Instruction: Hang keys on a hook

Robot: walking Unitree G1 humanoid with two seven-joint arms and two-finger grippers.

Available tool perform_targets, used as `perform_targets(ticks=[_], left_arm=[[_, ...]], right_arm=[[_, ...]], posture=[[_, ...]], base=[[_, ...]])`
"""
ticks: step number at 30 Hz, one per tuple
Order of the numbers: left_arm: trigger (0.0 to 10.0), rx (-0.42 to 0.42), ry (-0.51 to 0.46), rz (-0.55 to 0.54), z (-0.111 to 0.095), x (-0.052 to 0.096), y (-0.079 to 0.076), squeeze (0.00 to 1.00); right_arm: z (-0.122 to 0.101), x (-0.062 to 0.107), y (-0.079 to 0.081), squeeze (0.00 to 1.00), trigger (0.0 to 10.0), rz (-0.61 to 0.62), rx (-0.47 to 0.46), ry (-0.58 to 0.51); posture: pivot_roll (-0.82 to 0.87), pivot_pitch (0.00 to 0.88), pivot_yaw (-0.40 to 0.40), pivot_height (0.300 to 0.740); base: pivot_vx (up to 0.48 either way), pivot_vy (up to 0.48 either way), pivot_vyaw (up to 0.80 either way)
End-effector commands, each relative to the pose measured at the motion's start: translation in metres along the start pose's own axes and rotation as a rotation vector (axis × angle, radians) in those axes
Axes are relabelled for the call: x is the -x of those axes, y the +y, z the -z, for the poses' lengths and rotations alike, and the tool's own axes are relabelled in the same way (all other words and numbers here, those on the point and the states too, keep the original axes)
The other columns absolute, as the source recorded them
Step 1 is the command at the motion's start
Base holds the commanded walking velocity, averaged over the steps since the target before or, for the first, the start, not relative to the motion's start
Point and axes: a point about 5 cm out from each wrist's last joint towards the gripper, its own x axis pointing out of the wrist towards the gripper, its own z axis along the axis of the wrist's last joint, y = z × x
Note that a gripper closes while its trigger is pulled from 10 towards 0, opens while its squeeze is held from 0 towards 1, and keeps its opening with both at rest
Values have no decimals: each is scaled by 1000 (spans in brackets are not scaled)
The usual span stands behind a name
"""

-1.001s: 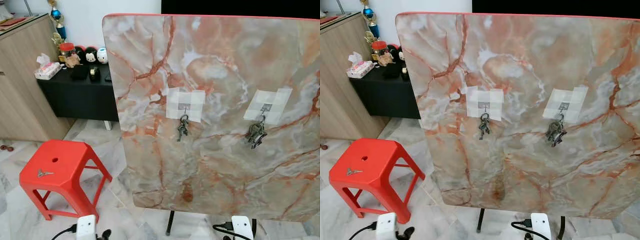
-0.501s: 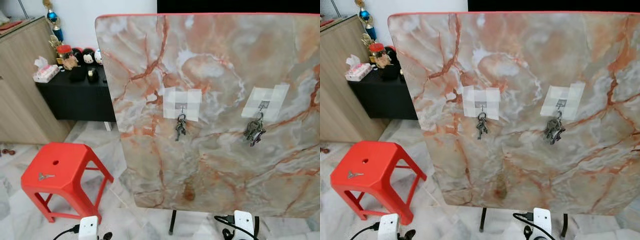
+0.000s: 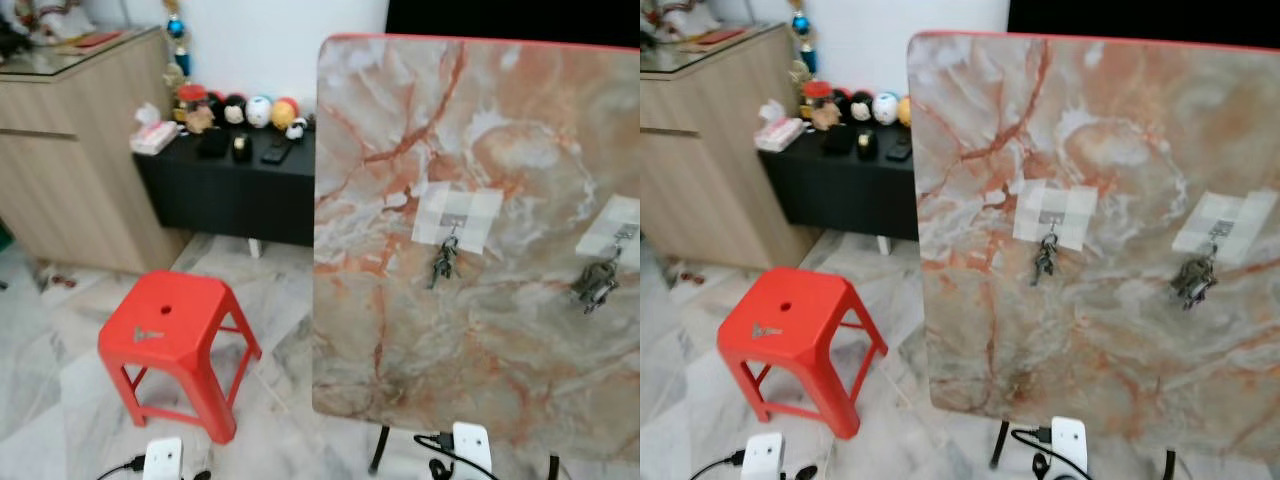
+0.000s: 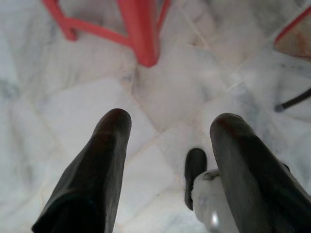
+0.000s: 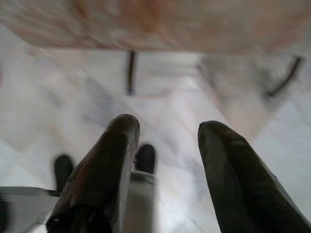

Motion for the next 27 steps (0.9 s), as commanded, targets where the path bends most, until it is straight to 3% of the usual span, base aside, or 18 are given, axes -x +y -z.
perform_targets(ticks=[1, 10, 19, 27], left_arm=[[10000, 7, 29, -12, 13, 4, 3, 0], [10000, -11, 18, 15, 16, 5, -7, 0], [10000, -5, -16, 13, 9, 4, -6, 0], [10000, -10, -8, 18, 16, 6, -7, 0]], right_arm=[[-4, -1, 8, 0, 10000, -18, -4, -20], [2, 0, 5, 0, 10000, -5, -18, -15], [11, 2, 1, 0, 10000, -7, -1, -8], [17, 3, -1, 0, 10000, 11, -24, 2]], posture=[[158, 0, -52, 740], [134, 16, -34, 740], [150, 56, -43, 740], [143, 50, -36, 740]], base=[[0, 465, 0], [0, 464, 0], [0, 464, 0], [0, 465, 0]])
